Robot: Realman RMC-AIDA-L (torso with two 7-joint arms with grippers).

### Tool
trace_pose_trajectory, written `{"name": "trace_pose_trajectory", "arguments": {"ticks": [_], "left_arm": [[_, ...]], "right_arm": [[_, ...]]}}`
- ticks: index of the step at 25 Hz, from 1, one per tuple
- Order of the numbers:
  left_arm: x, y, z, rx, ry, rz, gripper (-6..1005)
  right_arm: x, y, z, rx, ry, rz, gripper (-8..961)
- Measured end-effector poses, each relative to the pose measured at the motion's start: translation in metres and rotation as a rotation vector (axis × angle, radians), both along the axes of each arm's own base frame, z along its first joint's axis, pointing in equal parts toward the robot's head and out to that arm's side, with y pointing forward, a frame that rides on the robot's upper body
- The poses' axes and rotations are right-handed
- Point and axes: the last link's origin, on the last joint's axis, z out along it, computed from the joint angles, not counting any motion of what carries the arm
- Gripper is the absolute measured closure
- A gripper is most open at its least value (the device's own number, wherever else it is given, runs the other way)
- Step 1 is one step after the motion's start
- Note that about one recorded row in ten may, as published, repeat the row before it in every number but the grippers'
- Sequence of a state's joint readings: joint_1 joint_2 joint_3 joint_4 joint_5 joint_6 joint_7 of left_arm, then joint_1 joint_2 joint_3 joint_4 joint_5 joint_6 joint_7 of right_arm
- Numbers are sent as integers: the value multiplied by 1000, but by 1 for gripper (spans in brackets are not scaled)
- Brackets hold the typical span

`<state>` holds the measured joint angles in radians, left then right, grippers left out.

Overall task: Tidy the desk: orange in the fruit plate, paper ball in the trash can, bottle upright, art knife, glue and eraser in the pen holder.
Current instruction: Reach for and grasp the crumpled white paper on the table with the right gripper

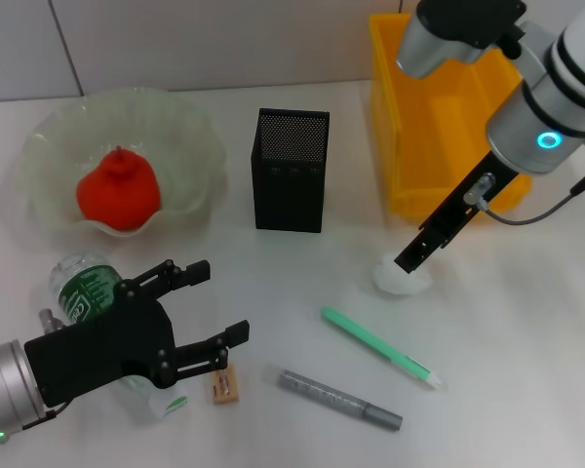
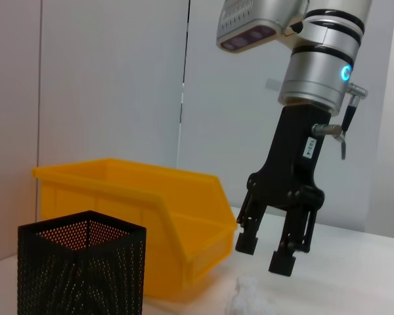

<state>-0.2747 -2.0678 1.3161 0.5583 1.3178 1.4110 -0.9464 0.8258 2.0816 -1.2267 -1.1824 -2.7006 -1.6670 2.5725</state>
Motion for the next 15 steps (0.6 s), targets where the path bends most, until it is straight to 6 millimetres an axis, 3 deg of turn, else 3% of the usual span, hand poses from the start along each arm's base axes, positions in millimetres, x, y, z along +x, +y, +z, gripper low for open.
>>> {"name": "trace_pose_trajectory", "arguments": {"ticks": [15], "left_arm": [[-2, -1, -3, -10, 4, 8, 132]], "right_arm": [[9, 6, -28, -16, -61, 39, 186]]}}
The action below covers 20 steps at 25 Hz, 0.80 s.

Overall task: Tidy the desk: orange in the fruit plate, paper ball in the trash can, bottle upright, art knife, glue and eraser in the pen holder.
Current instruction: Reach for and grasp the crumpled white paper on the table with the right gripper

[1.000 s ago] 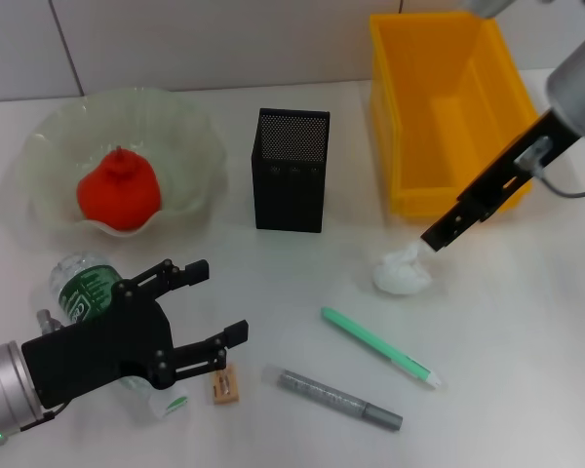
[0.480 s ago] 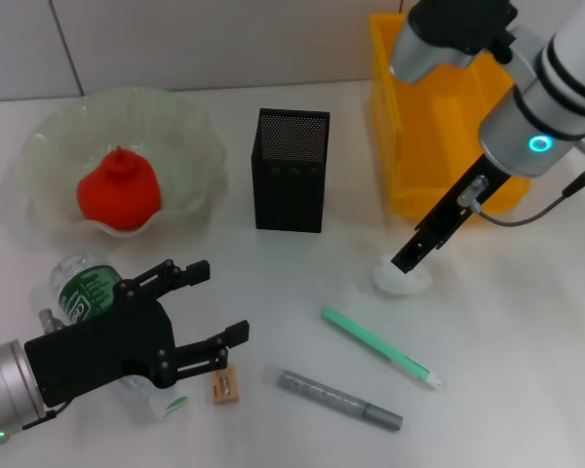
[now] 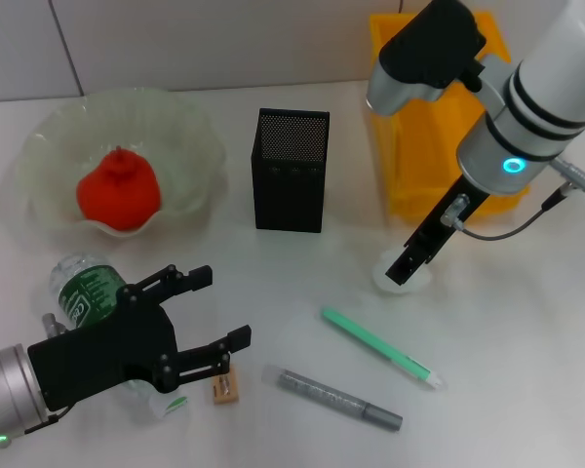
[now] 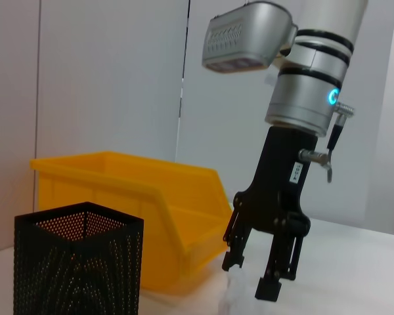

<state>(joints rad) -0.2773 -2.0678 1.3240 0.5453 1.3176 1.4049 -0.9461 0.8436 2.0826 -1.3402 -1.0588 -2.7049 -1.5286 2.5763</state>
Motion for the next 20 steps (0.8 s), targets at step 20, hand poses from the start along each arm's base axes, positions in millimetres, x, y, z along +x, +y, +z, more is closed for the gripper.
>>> {"name": "trace_pose_trajectory", "arguments": {"ticks": [20], "left_arm": [[-1, 0, 0, 1, 1, 2, 132]], "right_arm": [[10, 6, -18, -2, -17, 0, 188]]}}
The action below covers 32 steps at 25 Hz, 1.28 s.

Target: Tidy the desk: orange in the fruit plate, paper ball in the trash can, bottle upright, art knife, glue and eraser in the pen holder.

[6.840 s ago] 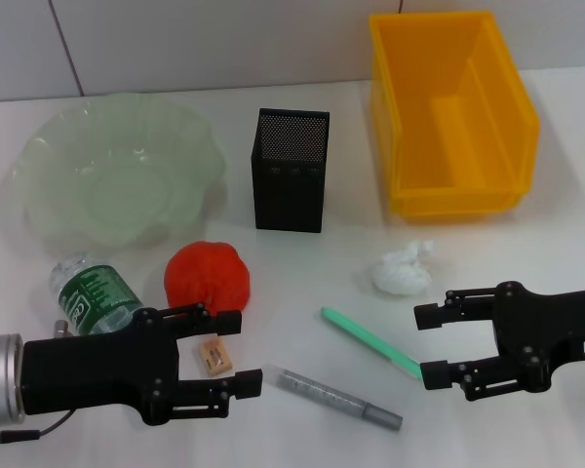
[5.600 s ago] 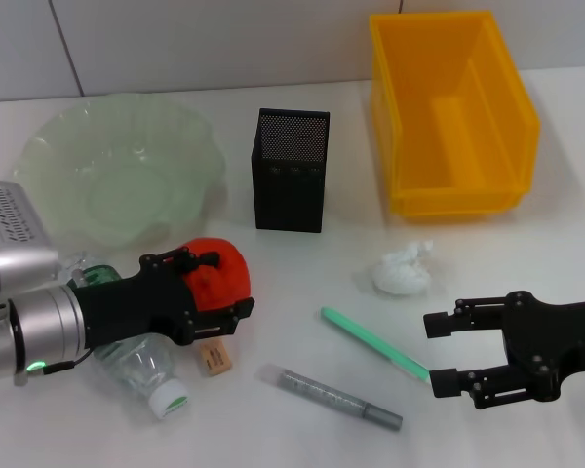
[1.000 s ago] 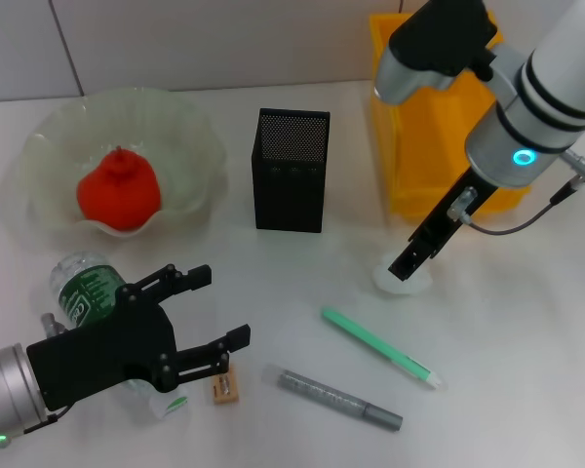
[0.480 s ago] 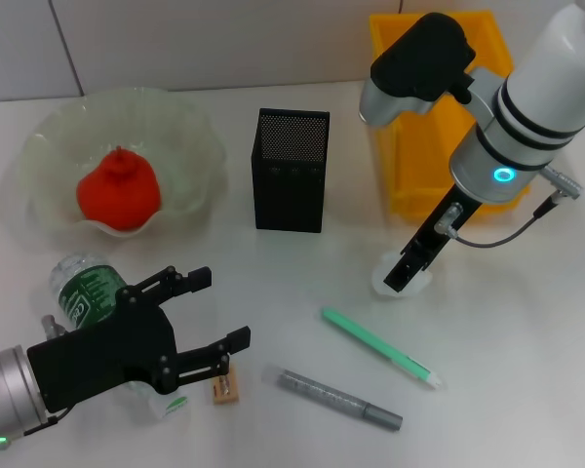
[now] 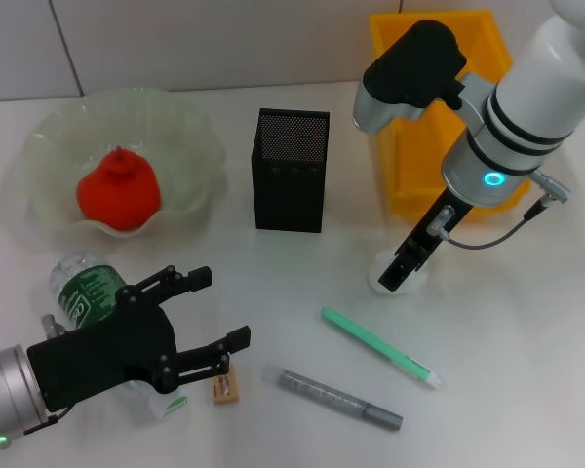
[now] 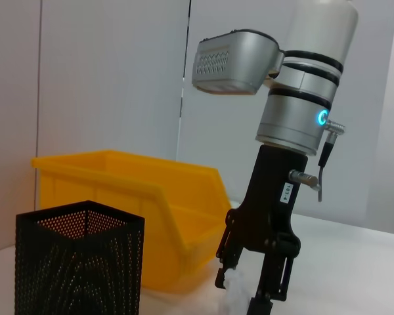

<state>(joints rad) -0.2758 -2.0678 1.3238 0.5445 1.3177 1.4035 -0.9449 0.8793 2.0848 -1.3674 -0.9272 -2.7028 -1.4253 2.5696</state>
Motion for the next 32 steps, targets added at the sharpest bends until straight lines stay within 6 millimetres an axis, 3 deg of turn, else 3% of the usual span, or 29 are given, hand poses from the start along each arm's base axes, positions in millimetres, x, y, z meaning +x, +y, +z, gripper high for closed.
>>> {"name": "trace_pose_trajectory", "arguments": {"ticks": [5, 20, 25, 32], "left_arm": [[0, 0, 0, 0, 0, 0, 132], [0, 0, 0, 0, 1, 0, 131], [0, 1, 1, 0, 2, -3, 131], [1, 1, 1, 4, 4, -11, 131]], "right_arm": [[2, -2, -6, -21, -25, 10, 190], [-8, -4, -1, -38, -22, 11, 457], [-19, -3, 14, -16, 9, 21, 493], [-43, 1, 56, 68, 103, 33, 505]]}}
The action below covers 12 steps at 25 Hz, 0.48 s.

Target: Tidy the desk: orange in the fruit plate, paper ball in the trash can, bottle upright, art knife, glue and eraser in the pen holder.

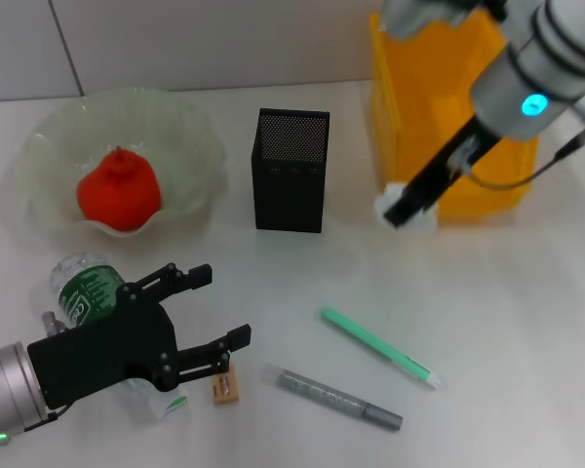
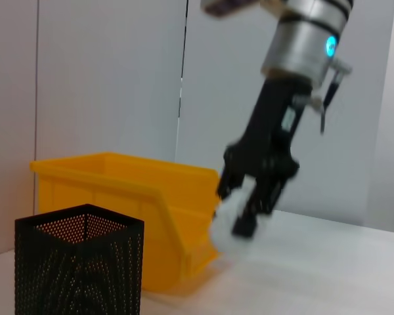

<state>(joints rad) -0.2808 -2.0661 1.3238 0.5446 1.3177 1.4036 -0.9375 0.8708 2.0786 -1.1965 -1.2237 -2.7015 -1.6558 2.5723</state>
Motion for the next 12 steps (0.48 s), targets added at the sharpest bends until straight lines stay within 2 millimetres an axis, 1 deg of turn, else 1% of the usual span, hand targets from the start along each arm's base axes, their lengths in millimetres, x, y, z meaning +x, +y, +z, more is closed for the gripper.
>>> {"name": "trace_pose_trajectory", "arguments": {"ticks": [3, 6, 9, 11, 12], "left_arm": [[1, 1, 0, 1, 1, -6, 131], [2, 2, 0, 3, 1, -8, 131], [2, 2, 0, 2, 0, -8, 131], [2, 2, -1, 2, 0, -10, 131], [3, 2, -1, 2, 0, -12, 131]], "right_arm": [[-10, 4, 27, 77, 35, 26, 508], [-14, 10, 53, 168, 65, 42, 508], [-8, 19, 78, 284, 74, 51, 509], [2, 28, 88, 367, 82, 46, 509], [8, 32, 91, 402, 90, 36, 509]]}}
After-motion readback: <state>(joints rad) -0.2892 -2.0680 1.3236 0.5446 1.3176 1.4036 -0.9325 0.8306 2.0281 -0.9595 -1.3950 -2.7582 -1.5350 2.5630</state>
